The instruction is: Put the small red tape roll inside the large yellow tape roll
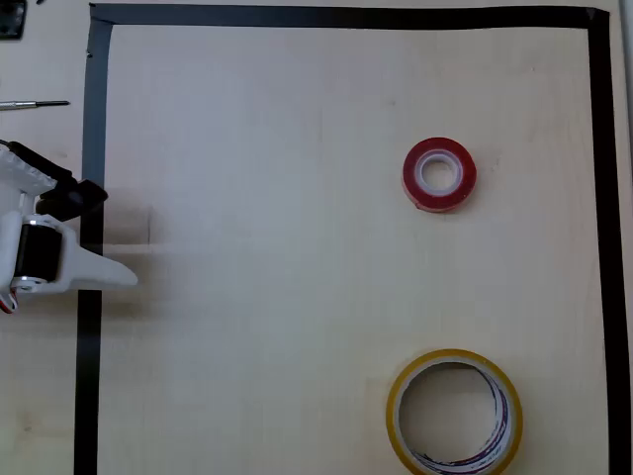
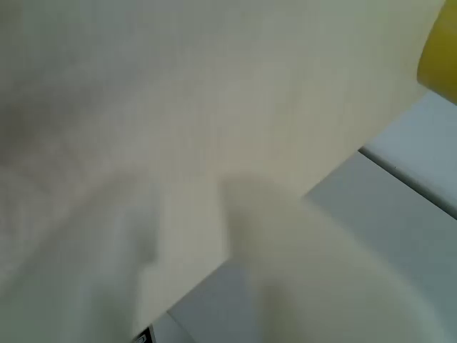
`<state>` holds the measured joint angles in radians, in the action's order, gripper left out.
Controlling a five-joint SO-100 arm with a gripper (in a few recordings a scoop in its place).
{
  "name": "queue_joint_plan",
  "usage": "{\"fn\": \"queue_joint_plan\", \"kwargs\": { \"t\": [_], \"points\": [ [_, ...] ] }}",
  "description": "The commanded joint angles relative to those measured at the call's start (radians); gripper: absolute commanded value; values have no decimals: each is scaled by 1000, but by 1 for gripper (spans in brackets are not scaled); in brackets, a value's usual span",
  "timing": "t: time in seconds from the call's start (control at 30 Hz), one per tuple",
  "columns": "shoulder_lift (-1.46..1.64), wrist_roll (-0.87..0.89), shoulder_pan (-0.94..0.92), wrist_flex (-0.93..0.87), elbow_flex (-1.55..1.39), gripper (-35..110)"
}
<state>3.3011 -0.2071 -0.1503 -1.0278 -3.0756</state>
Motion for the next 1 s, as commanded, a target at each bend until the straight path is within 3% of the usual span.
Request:
{"fn": "queue_joint_plan", "kwargs": {
  "t": [0.0,0.3,0.7,0.97],
  "points": [
    [-252,5,161,-41,586,0],
    [-449,9,207,-32,730,0],
    [-1134,17,377,2,1167,0],
    [-1331,20,425,8,1335,2]
  ]
}}
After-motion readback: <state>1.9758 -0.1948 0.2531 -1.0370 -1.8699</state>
